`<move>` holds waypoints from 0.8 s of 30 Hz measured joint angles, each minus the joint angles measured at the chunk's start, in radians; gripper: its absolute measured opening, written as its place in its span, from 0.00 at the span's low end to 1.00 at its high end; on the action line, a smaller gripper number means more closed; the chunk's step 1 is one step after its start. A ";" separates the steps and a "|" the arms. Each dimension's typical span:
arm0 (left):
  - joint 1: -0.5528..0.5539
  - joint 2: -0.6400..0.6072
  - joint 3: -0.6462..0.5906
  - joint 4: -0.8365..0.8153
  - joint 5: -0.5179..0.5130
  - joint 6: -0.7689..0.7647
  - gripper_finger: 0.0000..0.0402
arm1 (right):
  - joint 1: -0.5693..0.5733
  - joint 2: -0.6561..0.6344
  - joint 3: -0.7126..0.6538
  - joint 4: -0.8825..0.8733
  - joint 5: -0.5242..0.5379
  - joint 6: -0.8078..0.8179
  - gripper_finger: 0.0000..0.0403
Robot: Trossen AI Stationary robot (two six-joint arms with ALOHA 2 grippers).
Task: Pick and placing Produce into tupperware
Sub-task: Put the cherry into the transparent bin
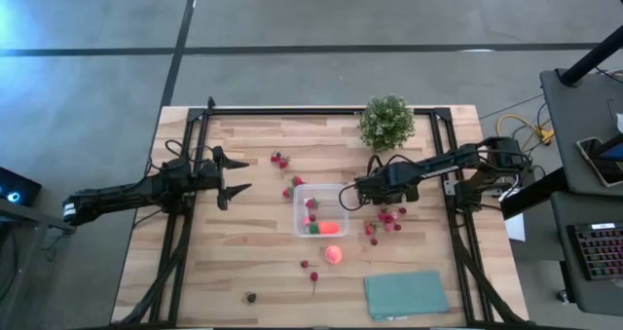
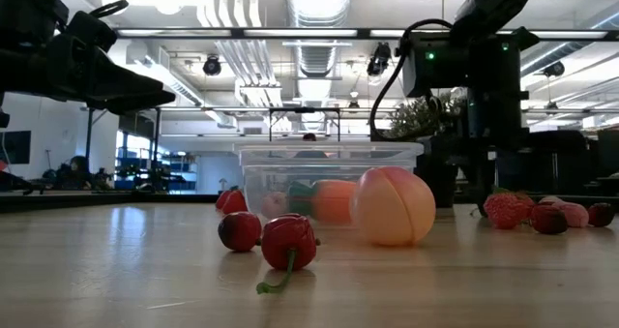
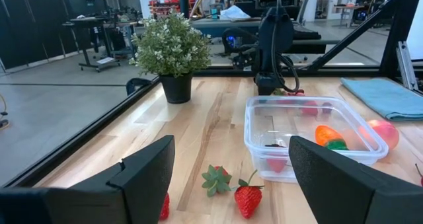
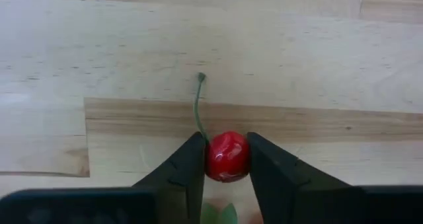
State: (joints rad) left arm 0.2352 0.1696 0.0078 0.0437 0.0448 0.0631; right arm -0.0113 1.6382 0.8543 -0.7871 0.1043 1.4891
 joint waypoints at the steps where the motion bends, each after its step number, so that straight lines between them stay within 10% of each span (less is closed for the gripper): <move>1: 0.000 0.000 0.000 0.000 0.000 0.000 0.70 | 0.000 0.000 0.000 0.001 0.000 0.001 0.23; 24: 0.000 0.000 0.000 0.000 0.000 0.000 0.70 | 0.116 -0.059 0.345 0.136 0.055 -0.328 0.24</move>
State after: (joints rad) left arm 0.2352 0.1696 0.0082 0.0433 0.0448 0.0631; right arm 0.1049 1.5788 1.1994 -0.6516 0.1589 1.1614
